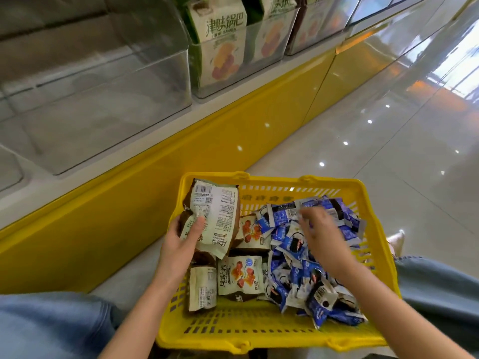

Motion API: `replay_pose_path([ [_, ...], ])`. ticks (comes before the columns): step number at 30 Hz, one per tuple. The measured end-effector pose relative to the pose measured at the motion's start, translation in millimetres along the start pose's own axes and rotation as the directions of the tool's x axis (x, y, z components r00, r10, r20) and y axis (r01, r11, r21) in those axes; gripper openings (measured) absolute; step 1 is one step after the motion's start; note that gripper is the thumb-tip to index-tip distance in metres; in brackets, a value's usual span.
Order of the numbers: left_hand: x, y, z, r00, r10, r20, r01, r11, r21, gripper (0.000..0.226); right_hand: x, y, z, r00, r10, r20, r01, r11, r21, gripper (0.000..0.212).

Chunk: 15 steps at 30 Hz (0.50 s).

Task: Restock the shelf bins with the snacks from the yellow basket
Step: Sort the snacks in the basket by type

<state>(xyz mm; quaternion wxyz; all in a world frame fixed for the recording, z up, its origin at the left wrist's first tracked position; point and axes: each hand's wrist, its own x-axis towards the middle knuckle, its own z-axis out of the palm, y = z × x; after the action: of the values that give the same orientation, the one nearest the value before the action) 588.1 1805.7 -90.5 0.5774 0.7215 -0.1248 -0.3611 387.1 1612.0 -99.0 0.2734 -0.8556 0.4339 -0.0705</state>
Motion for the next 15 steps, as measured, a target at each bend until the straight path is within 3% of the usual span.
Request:
replay_pose_path([
  [3,4,5,-10,0.998,0.044,-0.038,-0.042,0.998,0.045,0.036,-21,-21,57,0.935,-0.093,0.342,0.084,0.996,0.039,0.033],
  [6,6,5,-21,0.997,0.063,-0.040,-0.061,0.997,0.049,0.045,-29,-25,105,0.859,-0.018,0.511,0.010,1.000,0.019,0.047],
  [9,6,3,-32,0.995,0.077,-0.061,-0.074,0.996,0.047,0.051,-26,-20,132,0.810,0.094,0.579,-0.035,0.993,-0.111,0.062],
  [13,7,2,-36,0.994,0.069,-0.083,-0.067,0.997,0.023,0.047,-18,-17,140,0.806,0.156,0.571,0.113,0.906,-0.407,0.063],
  [15,10,2,-36,0.994,0.064,-0.088,-0.062,0.998,0.017,0.050,-15,-17,140,0.789,0.157,0.594,0.173,0.871,-0.459,0.058],
])
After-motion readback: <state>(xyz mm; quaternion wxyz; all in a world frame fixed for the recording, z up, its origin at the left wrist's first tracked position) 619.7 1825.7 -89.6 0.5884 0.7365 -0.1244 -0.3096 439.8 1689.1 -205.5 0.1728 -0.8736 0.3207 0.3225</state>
